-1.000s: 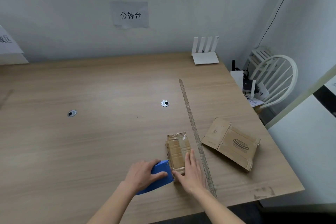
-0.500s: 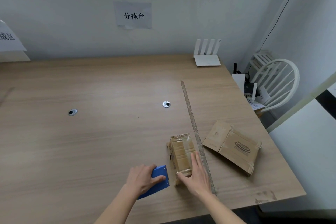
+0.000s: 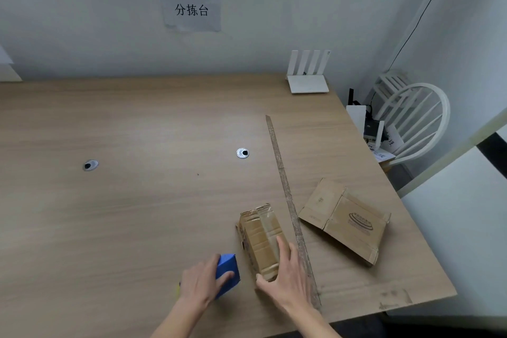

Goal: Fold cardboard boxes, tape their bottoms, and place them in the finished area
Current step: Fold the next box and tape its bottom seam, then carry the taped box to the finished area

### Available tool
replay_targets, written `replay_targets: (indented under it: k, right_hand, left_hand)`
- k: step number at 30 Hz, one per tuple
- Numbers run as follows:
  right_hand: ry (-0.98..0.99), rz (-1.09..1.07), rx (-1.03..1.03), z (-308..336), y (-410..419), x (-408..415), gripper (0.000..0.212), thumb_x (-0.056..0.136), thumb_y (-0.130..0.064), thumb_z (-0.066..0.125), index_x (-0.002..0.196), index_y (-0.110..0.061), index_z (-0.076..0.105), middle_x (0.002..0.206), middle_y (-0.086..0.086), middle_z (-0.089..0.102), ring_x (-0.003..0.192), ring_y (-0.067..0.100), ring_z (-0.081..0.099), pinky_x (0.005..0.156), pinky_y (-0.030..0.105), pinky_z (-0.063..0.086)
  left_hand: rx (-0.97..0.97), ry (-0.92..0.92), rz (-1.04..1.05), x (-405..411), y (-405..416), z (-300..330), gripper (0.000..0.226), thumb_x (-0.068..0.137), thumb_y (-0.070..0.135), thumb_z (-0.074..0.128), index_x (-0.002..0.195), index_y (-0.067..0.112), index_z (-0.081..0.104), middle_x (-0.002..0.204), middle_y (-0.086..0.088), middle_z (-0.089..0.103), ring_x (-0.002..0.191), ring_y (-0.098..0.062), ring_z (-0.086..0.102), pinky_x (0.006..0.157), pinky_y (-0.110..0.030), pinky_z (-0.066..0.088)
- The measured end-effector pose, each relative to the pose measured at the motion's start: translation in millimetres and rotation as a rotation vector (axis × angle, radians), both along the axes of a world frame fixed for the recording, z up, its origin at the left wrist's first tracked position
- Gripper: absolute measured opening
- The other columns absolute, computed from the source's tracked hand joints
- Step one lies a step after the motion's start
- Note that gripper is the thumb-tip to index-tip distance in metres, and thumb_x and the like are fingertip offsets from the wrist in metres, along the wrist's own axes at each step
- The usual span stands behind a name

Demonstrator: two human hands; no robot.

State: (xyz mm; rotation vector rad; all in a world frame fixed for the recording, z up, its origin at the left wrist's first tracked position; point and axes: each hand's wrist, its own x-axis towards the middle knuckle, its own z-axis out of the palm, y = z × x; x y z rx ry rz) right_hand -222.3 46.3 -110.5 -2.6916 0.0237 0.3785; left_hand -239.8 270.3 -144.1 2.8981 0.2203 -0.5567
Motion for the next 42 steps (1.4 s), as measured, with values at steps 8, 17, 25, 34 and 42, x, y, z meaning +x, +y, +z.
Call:
replay_targets:
  k: [8,17,25,34,42]
  right_hand:
    - [0.029,-0.033,0.036,4,4,1,0.116,0.057,-0.092,0.055,0.151,-0.042,0.010,0.147,-0.008,0.026,0.127,0.015,0.050,0.094,0.031,0.047]
    - [0.206,-0.247,0.530,8,-19,47,0.062,0.093,-0.035,0.069,0.146,-0.029,0.040,0.138,-0.003,0.055,0.115,0.012,0.059,0.099,0.033,0.048]
    - [0.389,-0.074,0.738,70,-18,90,0.070,0.079,-0.022,0.083,0.139,-0.033,0.049,0.127,-0.001,0.063,0.113,0.013,0.062,0.093,0.029,0.053]
    - [0.118,-0.054,0.936,216,19,138,0.084,0.066,-0.067,0.081,0.128,-0.017,0.053,0.114,-0.001,0.070,0.102,0.014,0.070,0.091,0.036,0.059]
    - [0.236,0.342,1.056,276,39,154,0.074,0.078,-0.059,0.080,0.136,-0.021,0.053,0.127,0.002,0.068,0.116,0.020,0.066,0.100,0.046,0.054]
  left_hand:
    - [0.092,0.104,0.010,-11,24,-20,0.070,0.101,0.060,0.037,0.160,0.033,0.013,0.128,-0.005,0.054,0.112,-0.025,0.059,0.089,-0.036,0.045]
    - [-0.686,-0.050,0.270,21,-52,37,0.065,0.095,0.068,0.047,0.150,0.034,0.040,0.139,0.012,0.056,0.127,-0.012,0.055,0.102,-0.031,0.045]
    - [-1.088,-0.183,0.472,51,-58,90,0.080,0.085,0.002,0.073,0.149,0.036,0.039,0.129,0.008,0.060,0.111,-0.004,0.063,0.091,-0.027,0.057]
    - [-1.240,-0.478,0.437,88,-20,218,0.029,0.101,0.018,0.059,0.114,0.042,0.069,0.119,0.022,0.070,0.118,0.001,0.060,0.082,-0.006,0.047]
    - [-1.281,-0.576,0.646,83,27,295,0.082,0.063,0.064,0.087,0.126,0.056,0.036,0.116,0.025,0.057,0.101,0.004,0.060,0.074,-0.018,0.052]
